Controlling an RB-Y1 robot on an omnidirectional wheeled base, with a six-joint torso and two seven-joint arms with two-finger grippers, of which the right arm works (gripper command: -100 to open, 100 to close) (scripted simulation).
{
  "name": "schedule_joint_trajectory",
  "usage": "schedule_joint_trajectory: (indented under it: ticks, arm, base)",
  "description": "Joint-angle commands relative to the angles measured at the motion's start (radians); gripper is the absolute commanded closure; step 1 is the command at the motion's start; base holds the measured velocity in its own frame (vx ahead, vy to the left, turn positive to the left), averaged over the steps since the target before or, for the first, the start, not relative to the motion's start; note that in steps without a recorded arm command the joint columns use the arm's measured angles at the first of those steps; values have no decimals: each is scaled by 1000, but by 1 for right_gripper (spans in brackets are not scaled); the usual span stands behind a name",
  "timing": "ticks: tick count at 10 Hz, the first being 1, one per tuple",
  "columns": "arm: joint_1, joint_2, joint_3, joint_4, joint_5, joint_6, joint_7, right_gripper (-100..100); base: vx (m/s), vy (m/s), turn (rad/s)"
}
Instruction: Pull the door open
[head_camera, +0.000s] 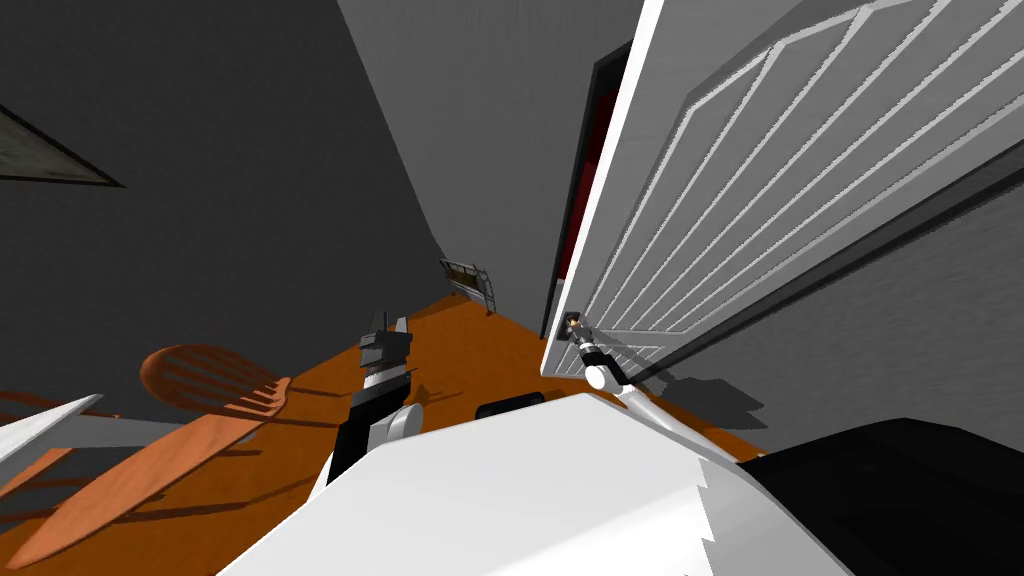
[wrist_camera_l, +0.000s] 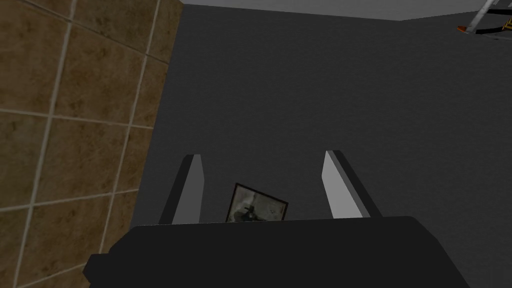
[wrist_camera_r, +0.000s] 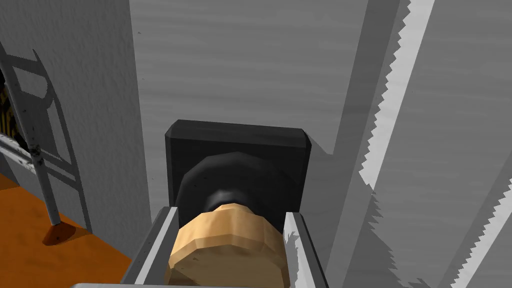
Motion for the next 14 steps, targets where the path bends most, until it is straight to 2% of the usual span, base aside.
schedule_joint_trajectory:
  ticks: [1,3,6,7,14]
  arm:
    - [7,-15,16,-7,5,-8,-17,100]
    - [15,-37,36,-16,13,-21,-40,100]
    - [23,-61,57,-25,21,-35,-64,100]
    - [20,-57,54,-20,20,-29,-59,100]
    - [21,-96,91,-19,59,-47,-125,100]
  base:
    - [-221,-75,168]
    - [-224,-64,143]
    - [-225,-43,120]
    - [-88,-12,25]
    - [-190,-50,120]
